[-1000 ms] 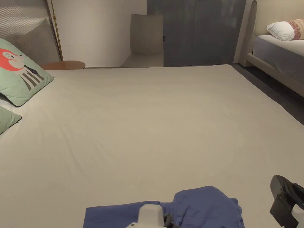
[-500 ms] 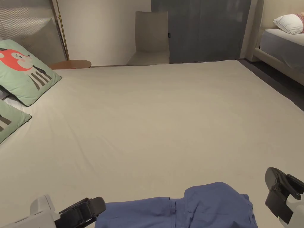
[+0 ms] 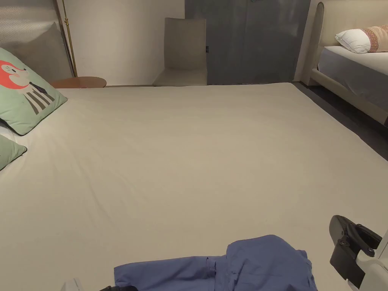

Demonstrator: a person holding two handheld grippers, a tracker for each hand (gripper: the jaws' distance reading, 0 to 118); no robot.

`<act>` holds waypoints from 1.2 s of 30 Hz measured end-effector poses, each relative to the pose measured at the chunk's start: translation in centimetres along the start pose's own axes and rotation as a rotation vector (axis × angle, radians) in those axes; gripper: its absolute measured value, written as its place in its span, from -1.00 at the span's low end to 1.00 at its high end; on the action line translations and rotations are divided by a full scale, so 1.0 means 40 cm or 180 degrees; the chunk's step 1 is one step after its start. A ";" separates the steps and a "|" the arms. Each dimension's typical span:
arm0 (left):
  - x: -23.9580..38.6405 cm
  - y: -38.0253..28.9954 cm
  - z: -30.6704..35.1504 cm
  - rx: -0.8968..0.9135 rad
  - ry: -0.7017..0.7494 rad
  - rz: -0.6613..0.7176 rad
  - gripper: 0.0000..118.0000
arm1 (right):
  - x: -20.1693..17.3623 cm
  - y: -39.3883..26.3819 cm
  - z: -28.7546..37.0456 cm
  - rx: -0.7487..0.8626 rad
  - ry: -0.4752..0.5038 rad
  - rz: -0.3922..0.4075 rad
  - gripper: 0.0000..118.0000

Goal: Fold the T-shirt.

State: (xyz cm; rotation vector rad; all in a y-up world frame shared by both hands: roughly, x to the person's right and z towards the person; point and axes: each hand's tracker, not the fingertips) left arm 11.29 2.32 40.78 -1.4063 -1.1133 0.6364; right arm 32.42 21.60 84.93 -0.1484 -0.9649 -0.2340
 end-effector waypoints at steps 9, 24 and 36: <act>-0.002 0.020 0.207 0.0639 0.0074 -0.0035 -0.87 | -0.004 -0.006 -0.005 -0.0007 0.0017 -0.0032 -0.99; 0.328 -0.056 0.139 0.0590 -0.0510 -0.1043 -0.88 | -0.018 -0.021 -0.022 -0.0028 0.0205 -0.0142 -0.99; 0.408 -0.303 -0.344 -0.0330 0.0626 -0.2201 -0.72 | 0.095 -0.018 0.028 0.0038 -0.0134 -0.0264 -0.99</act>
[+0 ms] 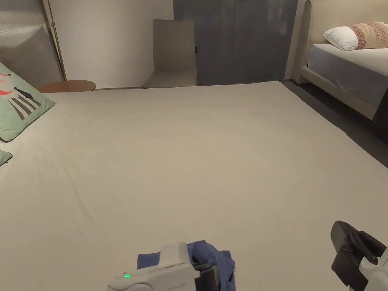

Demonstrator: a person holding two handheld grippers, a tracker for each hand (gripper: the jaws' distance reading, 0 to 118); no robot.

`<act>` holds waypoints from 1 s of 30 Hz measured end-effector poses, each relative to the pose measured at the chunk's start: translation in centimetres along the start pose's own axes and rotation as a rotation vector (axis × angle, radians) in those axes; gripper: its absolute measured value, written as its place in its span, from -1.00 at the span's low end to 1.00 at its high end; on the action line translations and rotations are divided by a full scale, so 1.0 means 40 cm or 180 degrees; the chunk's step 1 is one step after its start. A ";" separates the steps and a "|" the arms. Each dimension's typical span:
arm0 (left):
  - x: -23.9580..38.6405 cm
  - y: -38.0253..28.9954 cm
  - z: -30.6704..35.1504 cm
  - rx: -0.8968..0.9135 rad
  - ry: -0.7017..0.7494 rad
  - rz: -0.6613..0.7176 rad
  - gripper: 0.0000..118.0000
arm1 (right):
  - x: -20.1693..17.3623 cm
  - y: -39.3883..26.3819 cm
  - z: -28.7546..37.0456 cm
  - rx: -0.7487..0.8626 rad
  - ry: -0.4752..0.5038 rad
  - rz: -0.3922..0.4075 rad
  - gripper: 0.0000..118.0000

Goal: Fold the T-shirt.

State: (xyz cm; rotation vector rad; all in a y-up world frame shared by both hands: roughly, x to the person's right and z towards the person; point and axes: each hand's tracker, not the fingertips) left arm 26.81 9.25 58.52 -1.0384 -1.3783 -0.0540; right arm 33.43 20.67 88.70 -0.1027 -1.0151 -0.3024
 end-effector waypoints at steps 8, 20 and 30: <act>0.003 0.001 0.098 0.0338 -0.0515 0.0075 0.85 | 0.022 -0.005 0.000 -0.0002 -0.0067 -0.0058 -0.99; 0.036 -0.048 0.033 0.0733 0.0867 -0.0684 -0.97 | 0.001 -0.024 -0.020 -0.0064 0.0086 -0.0114 -0.99; 0.149 -0.071 -0.140 0.0220 0.0414 -0.0835 -0.97 | 0.041 -0.020 -0.003 -0.0057 -0.0040 -0.0109 -0.99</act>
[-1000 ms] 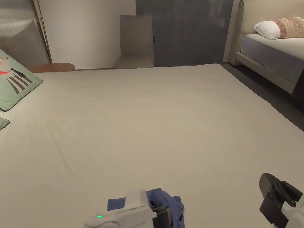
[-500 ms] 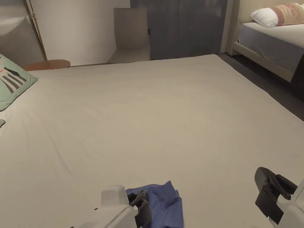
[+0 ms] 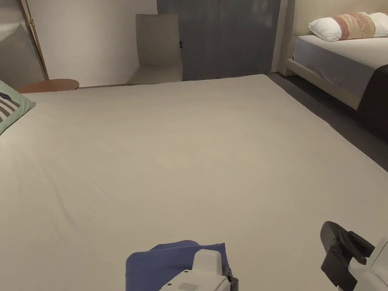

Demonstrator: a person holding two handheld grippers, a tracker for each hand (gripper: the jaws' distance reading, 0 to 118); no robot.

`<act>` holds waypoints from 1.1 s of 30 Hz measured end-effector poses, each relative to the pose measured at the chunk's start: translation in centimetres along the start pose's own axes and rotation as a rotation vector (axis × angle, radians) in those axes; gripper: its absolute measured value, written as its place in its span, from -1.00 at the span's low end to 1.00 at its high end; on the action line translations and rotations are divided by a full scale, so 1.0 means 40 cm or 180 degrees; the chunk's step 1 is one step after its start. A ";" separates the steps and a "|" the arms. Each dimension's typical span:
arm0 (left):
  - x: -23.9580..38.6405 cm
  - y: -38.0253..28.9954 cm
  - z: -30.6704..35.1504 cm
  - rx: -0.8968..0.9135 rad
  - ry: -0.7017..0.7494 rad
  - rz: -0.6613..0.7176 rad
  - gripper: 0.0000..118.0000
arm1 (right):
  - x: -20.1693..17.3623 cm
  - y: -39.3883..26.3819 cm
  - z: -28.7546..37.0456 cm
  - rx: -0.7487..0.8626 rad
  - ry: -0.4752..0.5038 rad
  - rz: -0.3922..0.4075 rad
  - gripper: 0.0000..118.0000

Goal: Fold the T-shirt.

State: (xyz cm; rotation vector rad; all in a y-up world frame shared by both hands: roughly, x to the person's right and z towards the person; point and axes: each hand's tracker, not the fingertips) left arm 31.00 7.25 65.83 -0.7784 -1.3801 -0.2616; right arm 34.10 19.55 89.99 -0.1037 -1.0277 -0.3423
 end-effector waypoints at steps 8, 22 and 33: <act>0.047 0.002 -0.008 -0.0222 -0.0425 0.0052 -0.97 | 0.004 0.008 0.009 0.0012 -0.0029 0.0015 -0.99; -0.300 0.064 0.395 0.1002 0.0266 0.0724 -0.97 | -0.190 -0.124 -0.177 -0.0824 0.0770 0.0520 -0.99; -0.488 -0.093 0.426 0.0771 0.0087 0.1709 -0.61 | -0.262 -0.269 -0.352 -0.1986 0.0805 0.0848 -0.99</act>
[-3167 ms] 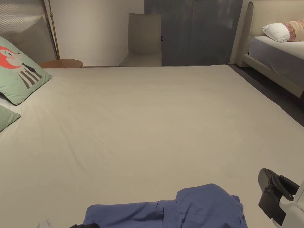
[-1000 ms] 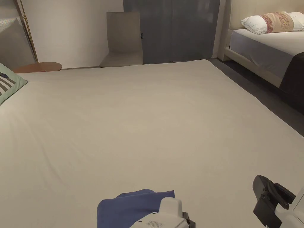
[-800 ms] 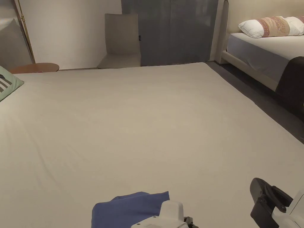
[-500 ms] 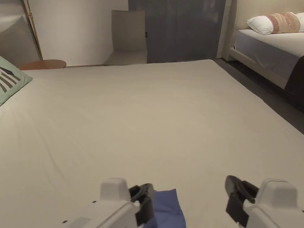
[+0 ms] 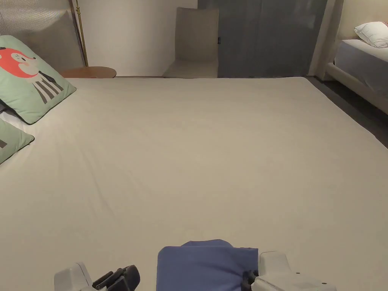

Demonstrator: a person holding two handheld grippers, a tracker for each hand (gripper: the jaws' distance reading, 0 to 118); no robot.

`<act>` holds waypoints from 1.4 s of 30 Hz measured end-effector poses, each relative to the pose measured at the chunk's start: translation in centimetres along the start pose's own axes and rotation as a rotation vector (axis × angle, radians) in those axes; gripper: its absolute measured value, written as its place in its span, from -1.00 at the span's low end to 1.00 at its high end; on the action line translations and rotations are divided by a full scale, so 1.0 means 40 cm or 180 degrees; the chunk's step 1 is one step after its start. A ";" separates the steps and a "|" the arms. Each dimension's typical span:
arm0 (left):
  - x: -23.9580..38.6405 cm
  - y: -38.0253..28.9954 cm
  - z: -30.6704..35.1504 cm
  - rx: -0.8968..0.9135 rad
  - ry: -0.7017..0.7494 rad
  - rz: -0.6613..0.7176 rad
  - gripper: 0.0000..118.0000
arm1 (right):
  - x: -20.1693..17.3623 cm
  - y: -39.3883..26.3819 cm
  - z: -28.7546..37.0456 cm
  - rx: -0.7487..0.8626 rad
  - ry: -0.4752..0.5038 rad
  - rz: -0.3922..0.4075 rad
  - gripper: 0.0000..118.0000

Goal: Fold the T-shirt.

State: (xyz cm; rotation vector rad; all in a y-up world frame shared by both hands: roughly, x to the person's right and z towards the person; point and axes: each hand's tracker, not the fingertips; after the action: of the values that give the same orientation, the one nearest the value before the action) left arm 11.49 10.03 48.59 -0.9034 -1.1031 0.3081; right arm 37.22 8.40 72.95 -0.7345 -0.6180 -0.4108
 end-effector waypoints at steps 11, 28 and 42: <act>-0.059 0.000 -0.191 -0.0970 -0.1065 0.0687 0.73 | 0.020 0.093 -0.068 -0.0588 0.0087 0.0136 -0.99; -0.084 0.060 -0.153 -0.1138 -0.0949 0.0798 -0.74 | 0.017 0.125 0.062 0.0082 0.0369 -0.0293 -0.99; -0.503 0.350 0.253 -0.0243 0.0224 0.1048 -0.74 | -0.169 0.223 0.027 0.0298 0.0709 -0.0115 -0.99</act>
State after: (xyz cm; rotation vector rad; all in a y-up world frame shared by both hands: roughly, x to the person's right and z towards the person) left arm -3.49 10.92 26.73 -1.1577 -0.9045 0.5035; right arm 36.64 16.12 64.78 -0.5796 -0.4381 -0.4863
